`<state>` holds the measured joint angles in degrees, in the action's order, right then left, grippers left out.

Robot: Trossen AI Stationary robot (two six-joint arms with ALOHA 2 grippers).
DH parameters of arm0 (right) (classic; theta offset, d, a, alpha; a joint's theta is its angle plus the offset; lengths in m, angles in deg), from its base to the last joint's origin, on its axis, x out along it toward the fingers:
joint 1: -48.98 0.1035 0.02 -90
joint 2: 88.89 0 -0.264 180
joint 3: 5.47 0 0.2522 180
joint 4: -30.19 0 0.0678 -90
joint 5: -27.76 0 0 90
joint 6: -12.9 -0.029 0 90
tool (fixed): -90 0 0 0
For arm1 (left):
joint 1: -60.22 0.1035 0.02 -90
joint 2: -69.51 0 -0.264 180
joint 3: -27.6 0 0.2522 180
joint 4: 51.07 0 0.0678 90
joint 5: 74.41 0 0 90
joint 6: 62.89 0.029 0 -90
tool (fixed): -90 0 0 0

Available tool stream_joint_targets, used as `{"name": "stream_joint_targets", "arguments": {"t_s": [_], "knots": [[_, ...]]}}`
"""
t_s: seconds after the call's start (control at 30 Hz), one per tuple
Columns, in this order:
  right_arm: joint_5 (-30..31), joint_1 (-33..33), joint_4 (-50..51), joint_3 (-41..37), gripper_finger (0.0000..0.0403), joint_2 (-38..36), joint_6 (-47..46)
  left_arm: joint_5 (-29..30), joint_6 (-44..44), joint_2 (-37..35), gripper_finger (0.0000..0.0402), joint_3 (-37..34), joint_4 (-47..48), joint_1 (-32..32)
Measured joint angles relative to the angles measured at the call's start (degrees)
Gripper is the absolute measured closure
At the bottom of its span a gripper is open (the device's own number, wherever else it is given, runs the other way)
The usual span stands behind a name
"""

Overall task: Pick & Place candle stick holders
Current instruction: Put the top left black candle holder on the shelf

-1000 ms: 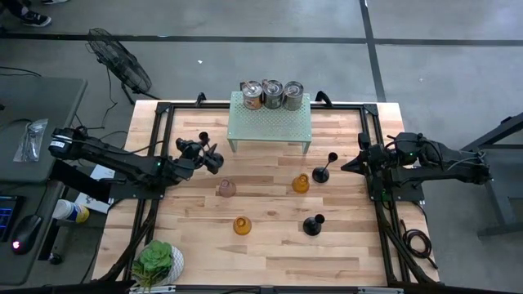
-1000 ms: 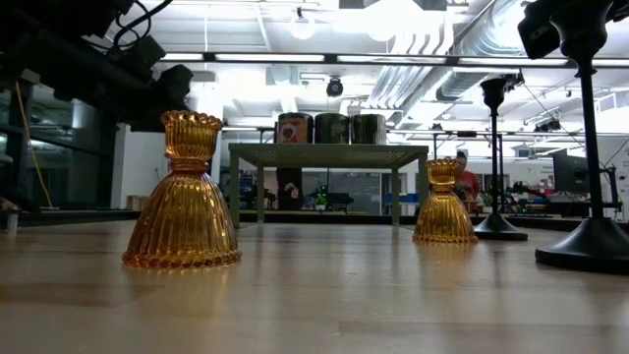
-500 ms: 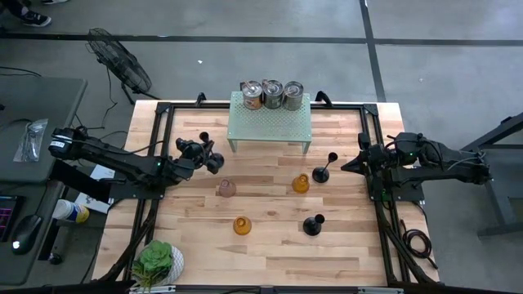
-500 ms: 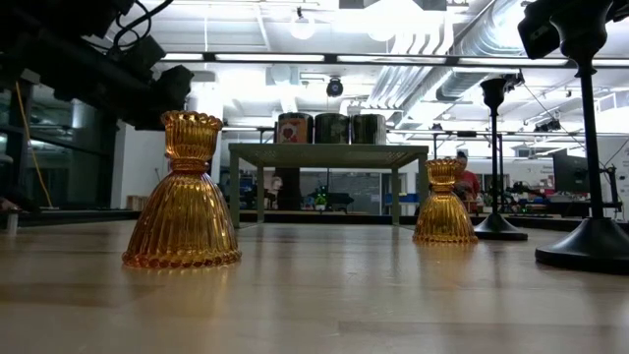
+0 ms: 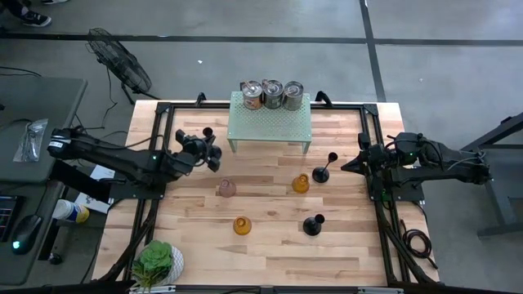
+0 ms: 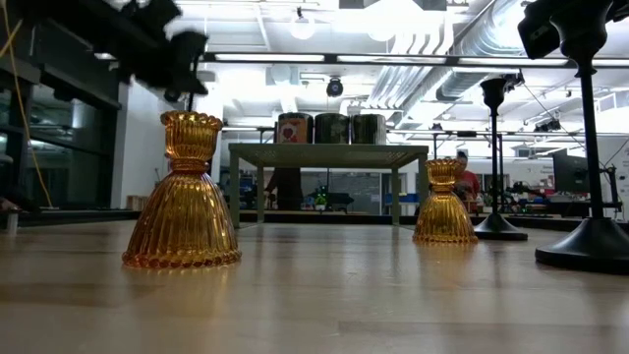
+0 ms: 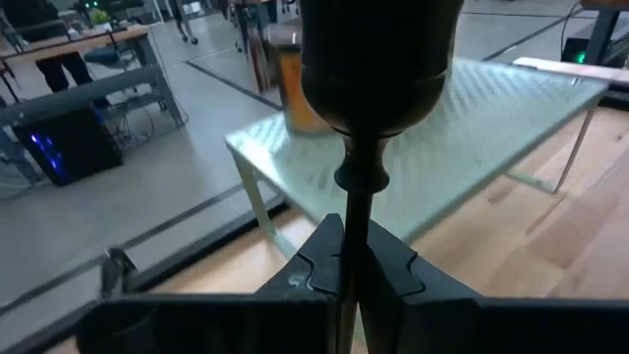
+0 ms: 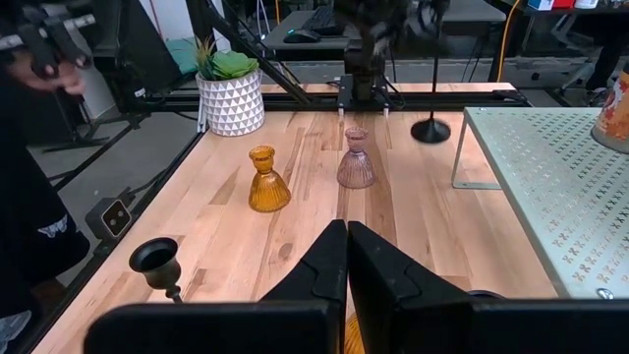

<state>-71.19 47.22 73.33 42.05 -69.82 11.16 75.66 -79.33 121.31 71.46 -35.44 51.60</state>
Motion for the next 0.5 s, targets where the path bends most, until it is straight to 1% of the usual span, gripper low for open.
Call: {"name": "stream_joint_targets", "arguments": {"t_s": [0.17, 0.3, 0.43, 0.5], "knots": [[0.0, 0.0, 0.0, 0.0, 0.0399, 0.0, 0.0, 2.3, -2.3, -0.2, 0.0396, 10.7, 11.5, 0.0], [0.0, 0.0, 0.0, 0.0, 0.0399, 0.0, 0.0, 4.8, -2.1, 1.6, 0.0396, 18.3, 14.6, 0.0], [0.0, 0.0, 0.0, 0.0, 0.0399, 0.0, 0.0, 5.1, -1.9, 4.7, 0.0396, 23.7, 15.0, 0.2], [0.0, 0.0, 0.0, 0.0, 0.0399, 0.0, 0.0, 4.9, -1.8, 6.5, 0.0396, 26.2, 15.1, 1.5]]}}
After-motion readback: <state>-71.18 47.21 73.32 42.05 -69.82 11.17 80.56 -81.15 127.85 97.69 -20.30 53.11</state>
